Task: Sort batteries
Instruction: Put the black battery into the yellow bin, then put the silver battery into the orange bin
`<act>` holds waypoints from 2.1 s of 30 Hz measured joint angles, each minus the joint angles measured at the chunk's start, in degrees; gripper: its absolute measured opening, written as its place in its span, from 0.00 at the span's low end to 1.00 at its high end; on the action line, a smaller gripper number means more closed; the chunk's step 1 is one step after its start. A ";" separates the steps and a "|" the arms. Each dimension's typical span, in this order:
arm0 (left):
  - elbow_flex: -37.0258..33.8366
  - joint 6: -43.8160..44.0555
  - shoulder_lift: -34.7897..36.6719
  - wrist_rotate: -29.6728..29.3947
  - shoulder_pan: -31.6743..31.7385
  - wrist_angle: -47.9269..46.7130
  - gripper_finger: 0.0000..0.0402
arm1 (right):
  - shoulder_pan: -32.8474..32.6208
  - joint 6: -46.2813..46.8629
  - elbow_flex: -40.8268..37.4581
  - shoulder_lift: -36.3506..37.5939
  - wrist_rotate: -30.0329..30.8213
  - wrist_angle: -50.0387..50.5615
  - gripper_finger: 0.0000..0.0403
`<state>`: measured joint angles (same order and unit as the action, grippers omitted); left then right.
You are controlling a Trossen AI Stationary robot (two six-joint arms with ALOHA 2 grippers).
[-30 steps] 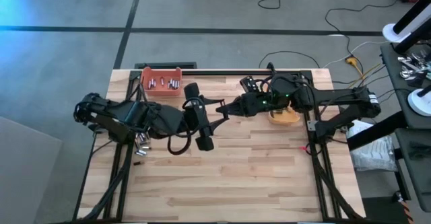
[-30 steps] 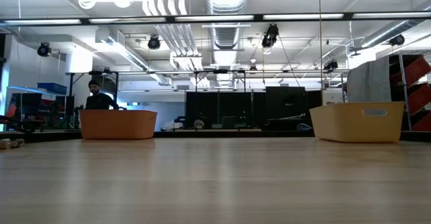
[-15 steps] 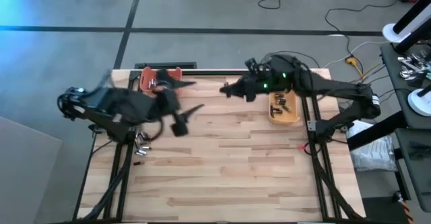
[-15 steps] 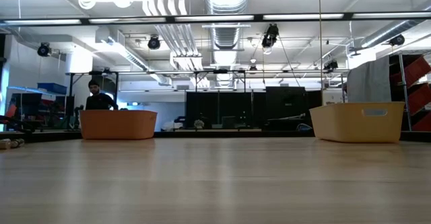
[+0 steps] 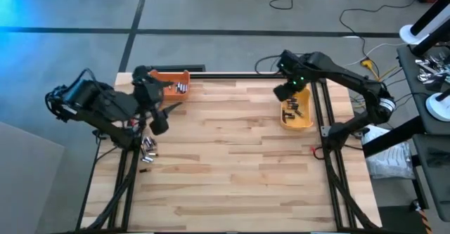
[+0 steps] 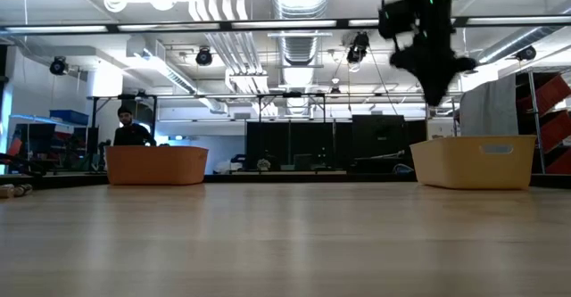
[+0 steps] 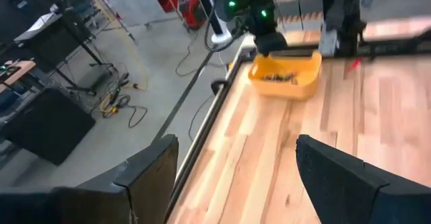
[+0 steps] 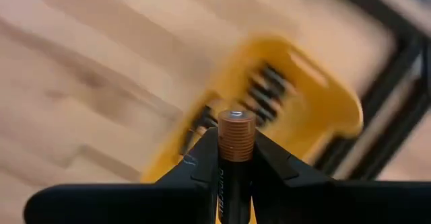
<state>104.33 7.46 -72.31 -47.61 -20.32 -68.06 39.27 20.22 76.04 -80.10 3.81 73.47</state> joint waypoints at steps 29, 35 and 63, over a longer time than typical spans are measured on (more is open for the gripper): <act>-9.57 1.69 1.11 -8.88 0.72 5.52 0.69 | 10.78 9.25 -23.62 -10.80 -2.49 -22.98 0.24; -9.57 2.37 1.11 -8.88 0.72 5.54 0.69 | 10.77 9.36 -23.77 -11.18 -3.21 -23.27 0.28; -53.97 33.94 4.28 33.74 6.67 1.76 0.69 | -23.28 35.59 -22.92 19.30 0.71 -46.45 0.40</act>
<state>50.36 41.39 -68.04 -13.87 -13.65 -66.30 16.00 55.81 53.12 -60.80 4.52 27.02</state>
